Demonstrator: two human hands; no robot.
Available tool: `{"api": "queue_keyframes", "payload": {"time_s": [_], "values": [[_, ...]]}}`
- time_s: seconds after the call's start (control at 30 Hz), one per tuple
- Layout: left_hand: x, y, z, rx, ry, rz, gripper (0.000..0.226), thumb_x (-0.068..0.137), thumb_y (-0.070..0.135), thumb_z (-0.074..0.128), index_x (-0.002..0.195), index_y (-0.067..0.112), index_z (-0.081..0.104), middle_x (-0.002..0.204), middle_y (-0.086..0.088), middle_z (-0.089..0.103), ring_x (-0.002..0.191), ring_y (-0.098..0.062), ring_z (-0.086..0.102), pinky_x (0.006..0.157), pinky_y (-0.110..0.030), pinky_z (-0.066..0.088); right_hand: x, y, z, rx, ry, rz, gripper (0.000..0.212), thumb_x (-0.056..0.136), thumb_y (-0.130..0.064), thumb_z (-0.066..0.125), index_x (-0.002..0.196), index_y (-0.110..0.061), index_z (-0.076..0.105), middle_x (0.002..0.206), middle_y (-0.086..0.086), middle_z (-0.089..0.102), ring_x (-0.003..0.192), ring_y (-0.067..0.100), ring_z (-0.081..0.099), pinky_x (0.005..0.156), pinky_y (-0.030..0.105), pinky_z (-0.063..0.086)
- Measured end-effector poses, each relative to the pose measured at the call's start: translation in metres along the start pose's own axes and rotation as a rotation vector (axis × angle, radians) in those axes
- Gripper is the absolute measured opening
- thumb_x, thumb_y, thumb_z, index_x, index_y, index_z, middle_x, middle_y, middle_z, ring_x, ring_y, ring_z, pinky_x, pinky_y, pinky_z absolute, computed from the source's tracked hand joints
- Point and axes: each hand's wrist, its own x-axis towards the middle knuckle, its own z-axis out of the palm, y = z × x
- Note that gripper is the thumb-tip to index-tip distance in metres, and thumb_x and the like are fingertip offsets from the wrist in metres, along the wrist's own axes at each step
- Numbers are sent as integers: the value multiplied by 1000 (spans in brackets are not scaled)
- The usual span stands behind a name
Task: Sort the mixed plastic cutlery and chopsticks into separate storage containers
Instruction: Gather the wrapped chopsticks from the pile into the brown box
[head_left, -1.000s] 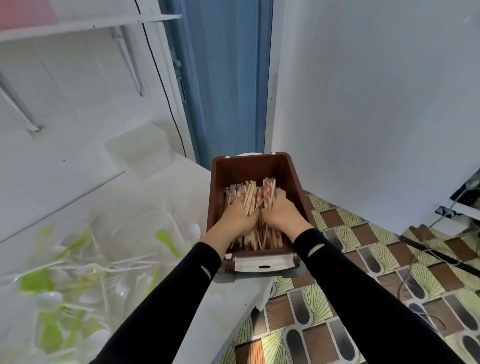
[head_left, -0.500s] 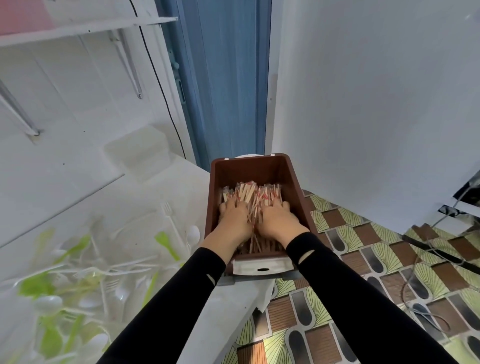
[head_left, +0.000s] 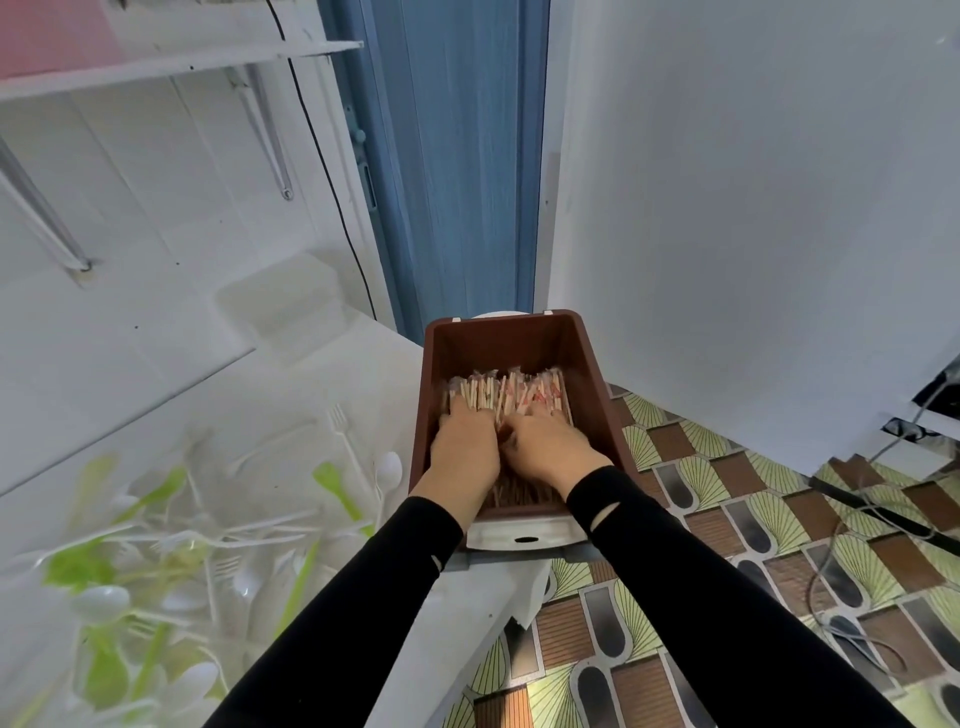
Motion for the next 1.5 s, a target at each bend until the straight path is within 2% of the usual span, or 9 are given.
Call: {"api": "queue_keyframes", "payload": {"time_s": [0.17, 0.5, 0.6, 0.73, 0.83, 1.03, 1.2, 1.3, 1.5], "values": [[-1, 3, 2, 81, 18, 20, 36, 100, 5, 38, 131, 6, 54, 147, -15, 30, 130, -34, 32, 106, -41, 36, -6, 0, -5, 8, 57, 81, 41, 96, -7, 44, 135, -17, 52, 146, 17, 32, 133, 36, 35, 98, 42, 44], [-1, -4, 4, -84, -35, 116, 38, 92, -8, 50, 130, -1, 49, 139, -17, 44, 117, -31, 55, 96, -30, 42, -6, 2, -1, 29, 97, -50, 38, 93, -8, 51, 128, -20, 59, 130, 8, 50, 122, 31, 51, 92, 41, 47], [-6, -5, -2, -218, 67, 173, 38, 92, -5, 52, 129, 3, 52, 141, -14, 43, 120, -28, 53, 98, -24, 38, -6, 4, 1, 63, 148, -58, 35, 93, -9, 49, 125, -19, 60, 127, 8, 51, 117, 31, 54, 88, 40, 50], [-28, -11, -24, -464, 342, 278, 20, 96, 8, 52, 110, 13, 65, 120, 4, 51, 109, -5, 48, 87, 4, 25, -8, 5, -3, 184, 254, -124, 31, 93, -10, 49, 118, -21, 64, 125, 7, 55, 114, 27, 56, 88, 37, 50], [-56, -38, -38, -545, 449, 310, 18, 93, 7, 55, 98, 20, 67, 106, 10, 55, 98, 3, 48, 88, -2, 34, -18, -8, -5, 276, 402, -196, 26, 96, -13, 49, 112, -22, 68, 119, 2, 59, 108, 19, 57, 89, 30, 45], [-137, -164, -31, -574, 392, 34, 23, 92, 10, 56, 93, 30, 68, 99, 15, 67, 85, -4, 65, 83, -27, 54, -80, -127, 31, 623, 508, -642, 24, 94, -6, 49, 102, -17, 68, 95, -7, 66, 88, 9, 62, 75, 23, 48], [-254, -278, -31, -605, 457, -229, 41, 88, 0, 58, 81, 40, 61, 83, 20, 69, 73, 4, 65, 73, -14, 51, -137, -242, 103, 605, 181, -860, 28, 88, -22, 44, 98, -28, 69, 95, -12, 67, 81, 5, 62, 66, 17, 43], [-337, -340, -26, -601, 529, -391, 43, 87, -4, 59, 81, 39, 62, 84, 19, 70, 76, 4, 65, 69, -7, 47, -170, -296, 151, 602, 21, -937, 32, 85, -34, 38, 93, -30, 70, 95, -11, 67, 84, 9, 64, 71, 26, 50], [-497, -428, -11, -599, 635, -649, 39, 87, -5, 56, 83, 33, 64, 84, 17, 70, 78, 8, 63, 67, -3, 44, -237, -391, 240, 530, -128, -1097, 29, 86, -13, 47, 89, -30, 70, 93, -13, 59, 77, 7, 59, 66, 24, 45]]}}
